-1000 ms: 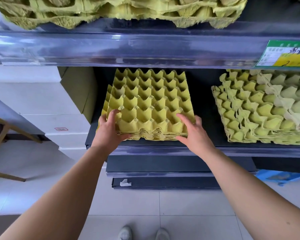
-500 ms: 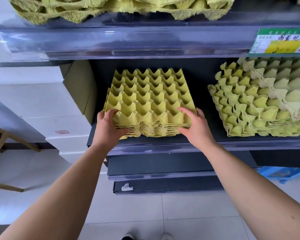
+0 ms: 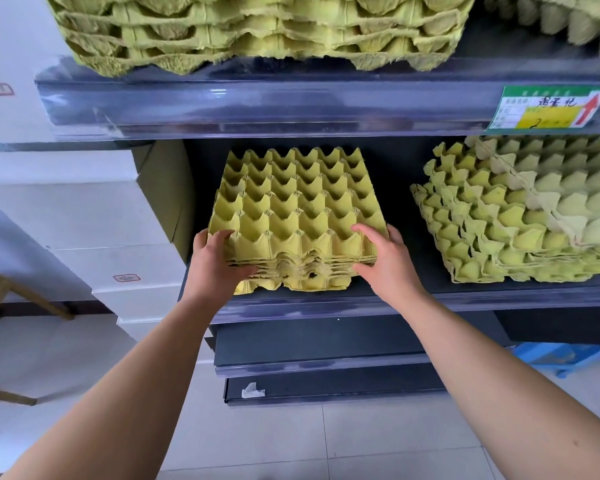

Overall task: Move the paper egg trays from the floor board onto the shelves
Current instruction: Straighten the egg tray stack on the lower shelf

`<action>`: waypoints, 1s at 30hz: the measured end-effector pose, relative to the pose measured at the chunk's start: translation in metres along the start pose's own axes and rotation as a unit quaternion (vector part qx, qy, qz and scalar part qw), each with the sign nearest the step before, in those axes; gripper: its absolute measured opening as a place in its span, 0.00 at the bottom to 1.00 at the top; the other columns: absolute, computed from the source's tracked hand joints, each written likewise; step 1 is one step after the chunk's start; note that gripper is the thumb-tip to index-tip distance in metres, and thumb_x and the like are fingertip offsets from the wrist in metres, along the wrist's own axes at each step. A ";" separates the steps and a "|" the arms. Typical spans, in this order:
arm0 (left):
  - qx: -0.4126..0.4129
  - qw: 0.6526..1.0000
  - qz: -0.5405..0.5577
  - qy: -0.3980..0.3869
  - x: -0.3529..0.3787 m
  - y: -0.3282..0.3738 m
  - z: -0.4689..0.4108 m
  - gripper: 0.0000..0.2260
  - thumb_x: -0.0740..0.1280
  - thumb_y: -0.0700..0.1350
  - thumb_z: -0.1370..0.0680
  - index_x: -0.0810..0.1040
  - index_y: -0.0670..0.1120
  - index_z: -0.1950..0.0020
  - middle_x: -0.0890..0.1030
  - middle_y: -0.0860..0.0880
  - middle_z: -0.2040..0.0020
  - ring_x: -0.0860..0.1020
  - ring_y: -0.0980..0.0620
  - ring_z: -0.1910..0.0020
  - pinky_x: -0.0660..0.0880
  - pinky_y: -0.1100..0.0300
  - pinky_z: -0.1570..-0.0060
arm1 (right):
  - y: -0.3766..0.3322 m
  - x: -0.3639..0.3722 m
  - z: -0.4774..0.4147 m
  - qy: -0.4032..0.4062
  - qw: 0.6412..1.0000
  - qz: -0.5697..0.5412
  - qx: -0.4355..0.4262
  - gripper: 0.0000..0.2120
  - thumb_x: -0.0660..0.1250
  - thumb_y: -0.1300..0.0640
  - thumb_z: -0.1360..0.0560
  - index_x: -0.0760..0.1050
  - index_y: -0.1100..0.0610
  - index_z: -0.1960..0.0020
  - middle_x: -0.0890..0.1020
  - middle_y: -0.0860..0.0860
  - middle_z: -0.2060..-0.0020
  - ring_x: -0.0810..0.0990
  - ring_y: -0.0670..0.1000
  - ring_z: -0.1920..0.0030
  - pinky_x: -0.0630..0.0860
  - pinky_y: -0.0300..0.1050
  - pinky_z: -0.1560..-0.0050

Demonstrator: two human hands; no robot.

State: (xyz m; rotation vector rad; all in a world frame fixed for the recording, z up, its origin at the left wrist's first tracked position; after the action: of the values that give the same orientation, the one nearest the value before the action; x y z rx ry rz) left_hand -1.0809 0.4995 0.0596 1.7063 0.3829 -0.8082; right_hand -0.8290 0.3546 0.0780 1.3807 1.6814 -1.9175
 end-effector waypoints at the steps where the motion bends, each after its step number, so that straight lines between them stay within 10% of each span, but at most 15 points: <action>1: 0.002 1.000 -0.001 0.004 -0.002 0.000 -0.001 0.35 0.79 0.45 0.34 0.69 0.45 0.30 0.65 0.45 0.31 0.71 0.46 0.38 0.66 0.59 0.38 | -0.002 -0.001 0.000 0.004 1.000 0.003 0.001 0.31 0.72 0.65 0.29 0.68 0.41 0.33 0.59 0.55 0.28 0.74 0.50 0.49 0.66 0.35 0.42; 13: -0.008 0.999 -0.017 0.029 -0.039 -0.022 -0.002 0.35 0.80 0.44 0.36 0.70 0.45 0.32 0.64 0.44 0.31 0.72 0.44 0.38 0.67 0.54 0.37 | -0.032 0.026 0.000 0.021 0.999 -0.005 -0.031 0.31 0.72 0.63 0.29 0.68 0.42 0.32 0.56 0.55 0.26 0.71 0.56 0.34 0.63 0.36 0.39; 30: -0.013 0.998 -0.012 -0.060 0.021 -0.033 0.008 0.43 0.78 0.47 0.32 0.55 0.52 0.24 0.58 0.43 0.28 0.74 0.39 0.40 0.71 0.47 0.39 | 0.023 0.041 -0.002 -0.059 0.998 0.031 0.015 0.31 0.72 0.51 0.28 0.62 0.39 0.30 0.55 0.54 0.27 0.76 0.57 0.41 0.70 0.48 0.39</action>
State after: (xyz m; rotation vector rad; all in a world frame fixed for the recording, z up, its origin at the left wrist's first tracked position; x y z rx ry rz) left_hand -1.0897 0.4981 0.0205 1.6226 0.3308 -0.9146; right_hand -0.8331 0.3653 0.0321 1.2879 1.5452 -1.9561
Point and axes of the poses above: each hand's wrist, its own z-axis away from the middle knuckle, its own x-axis out of the palm, y = z × x, the point moved 8 cm from there along -z, towards the middle knuckle
